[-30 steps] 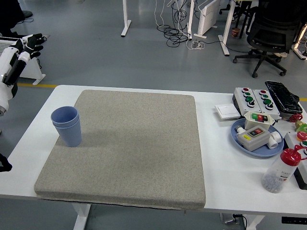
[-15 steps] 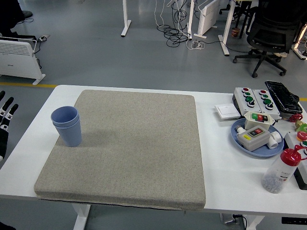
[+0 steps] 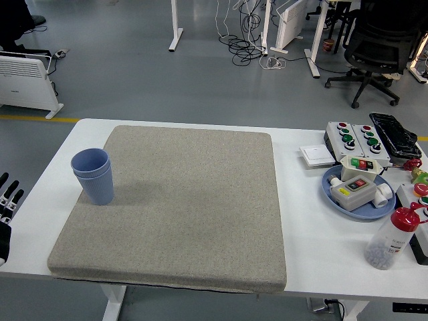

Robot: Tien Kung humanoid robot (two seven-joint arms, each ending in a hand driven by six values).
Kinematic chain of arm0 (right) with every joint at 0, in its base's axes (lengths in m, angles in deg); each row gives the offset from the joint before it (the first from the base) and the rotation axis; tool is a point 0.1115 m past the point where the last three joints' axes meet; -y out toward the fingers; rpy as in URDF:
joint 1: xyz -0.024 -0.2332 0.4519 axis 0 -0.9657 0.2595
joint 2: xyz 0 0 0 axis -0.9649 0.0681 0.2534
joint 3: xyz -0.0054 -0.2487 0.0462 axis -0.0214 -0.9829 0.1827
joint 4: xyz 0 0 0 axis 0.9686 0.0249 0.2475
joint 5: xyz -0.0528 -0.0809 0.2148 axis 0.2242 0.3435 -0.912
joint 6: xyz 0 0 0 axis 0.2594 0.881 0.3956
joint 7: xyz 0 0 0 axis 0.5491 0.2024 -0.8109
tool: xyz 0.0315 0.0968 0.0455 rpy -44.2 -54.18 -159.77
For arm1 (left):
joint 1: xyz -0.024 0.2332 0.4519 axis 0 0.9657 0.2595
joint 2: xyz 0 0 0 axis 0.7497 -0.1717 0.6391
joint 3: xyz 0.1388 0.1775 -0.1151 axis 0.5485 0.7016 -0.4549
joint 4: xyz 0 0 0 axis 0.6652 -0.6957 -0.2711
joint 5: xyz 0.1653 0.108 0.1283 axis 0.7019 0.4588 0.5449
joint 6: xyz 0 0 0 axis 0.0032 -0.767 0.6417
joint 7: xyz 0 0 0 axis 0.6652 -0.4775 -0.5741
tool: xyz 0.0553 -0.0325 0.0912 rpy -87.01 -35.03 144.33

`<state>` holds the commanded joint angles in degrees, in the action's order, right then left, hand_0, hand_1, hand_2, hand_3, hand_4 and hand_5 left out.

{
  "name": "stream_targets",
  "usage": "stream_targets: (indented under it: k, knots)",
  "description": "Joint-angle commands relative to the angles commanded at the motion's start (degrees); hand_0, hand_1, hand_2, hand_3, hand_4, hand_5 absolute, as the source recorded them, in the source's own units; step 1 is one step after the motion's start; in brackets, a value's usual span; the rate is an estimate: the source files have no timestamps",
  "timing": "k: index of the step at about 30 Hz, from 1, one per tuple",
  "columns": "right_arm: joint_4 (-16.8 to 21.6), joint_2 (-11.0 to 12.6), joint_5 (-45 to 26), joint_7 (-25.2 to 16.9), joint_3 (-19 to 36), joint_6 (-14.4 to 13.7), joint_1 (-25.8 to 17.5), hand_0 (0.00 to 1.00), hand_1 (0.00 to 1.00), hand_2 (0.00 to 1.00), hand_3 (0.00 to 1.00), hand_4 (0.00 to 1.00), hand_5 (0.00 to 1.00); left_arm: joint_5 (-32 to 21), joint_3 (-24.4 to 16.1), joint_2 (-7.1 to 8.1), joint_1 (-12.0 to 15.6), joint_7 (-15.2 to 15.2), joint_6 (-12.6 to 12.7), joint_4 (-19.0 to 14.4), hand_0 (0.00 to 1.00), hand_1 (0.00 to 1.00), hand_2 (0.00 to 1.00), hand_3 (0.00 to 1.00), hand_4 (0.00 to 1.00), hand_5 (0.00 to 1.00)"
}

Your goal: Push cup pick cup insert cup

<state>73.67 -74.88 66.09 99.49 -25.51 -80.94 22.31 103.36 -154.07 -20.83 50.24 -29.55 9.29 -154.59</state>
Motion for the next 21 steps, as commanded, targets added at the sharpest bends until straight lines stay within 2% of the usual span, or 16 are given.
stream_targets:
  k: [13, 14, 19, 20, 21]
  knots:
    - [-0.01, 0.07, -1.36, -0.36, -0.71, 0.05, 0.51, 0.712, 0.653, 0.681, 0.581, 0.116, 0.467, 0.11, 3.06, -0.6, -0.05, -1.99, -1.29, 0.96, 0.883, 0.893, 0.933, 0.891, 0.645, 0.998]
    - [-0.02, 0.09, -1.32, -0.37, -0.71, 0.05, 0.55, 0.712, 0.653, 0.681, 0.581, 0.116, 0.466, 0.31, 3.27, -0.66, 0.0, -2.2, -1.42, 1.05, 0.923, 0.918, 0.961, 0.927, 0.639, 0.998]
    - [-0.05, 0.19, -1.28, -0.38, -0.71, 0.05, 0.69, 0.712, 0.653, 0.681, 0.581, 0.116, 0.466, 1.73, 3.7, -0.86, -0.26, -3.28, -1.75, 1.65, 0.923, 0.918, 0.961, 0.927, 0.639, 0.998]
    - [-0.06, 0.21, -1.24, -0.37, -0.69, 0.06, 0.71, 0.713, 0.652, 0.682, 0.581, 0.116, 0.463, 2.12, 3.74, -0.87, -0.36, -3.5, -1.77, 1.81, 0.963, 0.941, 0.988, 0.954, 0.635, 0.998]
    - [-0.06, 0.21, -1.22, -0.36, -0.68, 0.06, 0.72, 0.713, 0.652, 0.682, 0.581, 0.116, 0.463, 2.27, 3.75, -0.88, -0.4, -3.57, -1.77, 1.87, 0.963, 0.941, 0.988, 0.954, 0.635, 0.998]
